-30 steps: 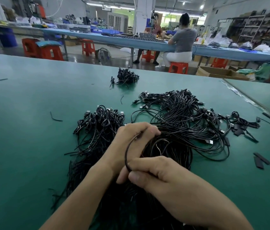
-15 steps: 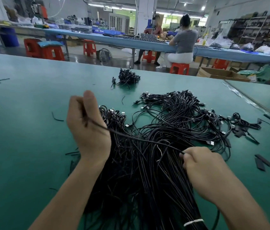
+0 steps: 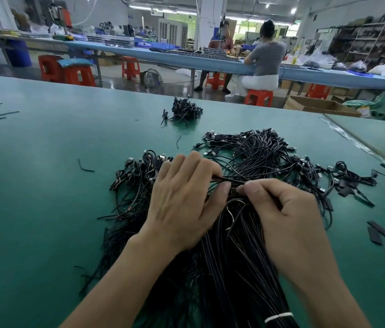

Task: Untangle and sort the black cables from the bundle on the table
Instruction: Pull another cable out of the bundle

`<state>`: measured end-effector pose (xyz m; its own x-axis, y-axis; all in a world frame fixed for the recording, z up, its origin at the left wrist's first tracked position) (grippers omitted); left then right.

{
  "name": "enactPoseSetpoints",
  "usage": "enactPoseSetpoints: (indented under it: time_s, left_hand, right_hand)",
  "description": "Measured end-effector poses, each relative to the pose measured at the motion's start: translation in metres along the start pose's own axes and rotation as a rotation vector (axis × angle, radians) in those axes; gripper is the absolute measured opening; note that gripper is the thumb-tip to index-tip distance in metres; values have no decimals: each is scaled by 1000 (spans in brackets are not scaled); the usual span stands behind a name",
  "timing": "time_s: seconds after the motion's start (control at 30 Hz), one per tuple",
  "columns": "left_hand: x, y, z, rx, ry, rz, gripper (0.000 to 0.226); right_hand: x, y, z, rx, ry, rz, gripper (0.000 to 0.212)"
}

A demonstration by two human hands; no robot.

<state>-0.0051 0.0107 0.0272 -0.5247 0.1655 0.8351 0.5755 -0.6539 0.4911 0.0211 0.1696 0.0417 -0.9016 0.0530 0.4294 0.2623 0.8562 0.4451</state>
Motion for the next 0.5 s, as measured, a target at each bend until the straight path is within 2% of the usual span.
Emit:
enactPoseSetpoints:
  time_s: [0.1,0.17,0.27,0.37,0.43,0.5]
  left_hand:
    - [0,0,0,-80,112,-116,34]
    - [0,-5,0,-143,266,-298,44]
    - [0,-11,1,-556,500,-585,55]
    - [2,-4,8,-1051,623,-804,53]
    - [4,2,11,-1362,721,-814,47]
    - [7,2,9,-1609,804,-666,41]
  right_hand:
    - [3,7,10,62,-9,84,12]
    - [5,8,11,124,12,101,8]
    - [7,6,12,205,39,92,9]
    - [6,3,17,221,-26,101,17]
    - [5,-2,22,152,-92,7,22]
    - [3,-11,26,55,-128,-161,21]
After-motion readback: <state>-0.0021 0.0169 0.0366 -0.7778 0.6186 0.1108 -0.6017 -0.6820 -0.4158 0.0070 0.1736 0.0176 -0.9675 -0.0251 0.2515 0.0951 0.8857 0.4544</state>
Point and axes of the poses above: each hand's wrist, its own x-axis towards the middle knuckle, its own y-axis out of the back of the hand, z = x × y, the point moved 2 cm from there along x, towards the middle knuckle, and after that the axes turned 6 degrees about -x, right-handed, at the moved point
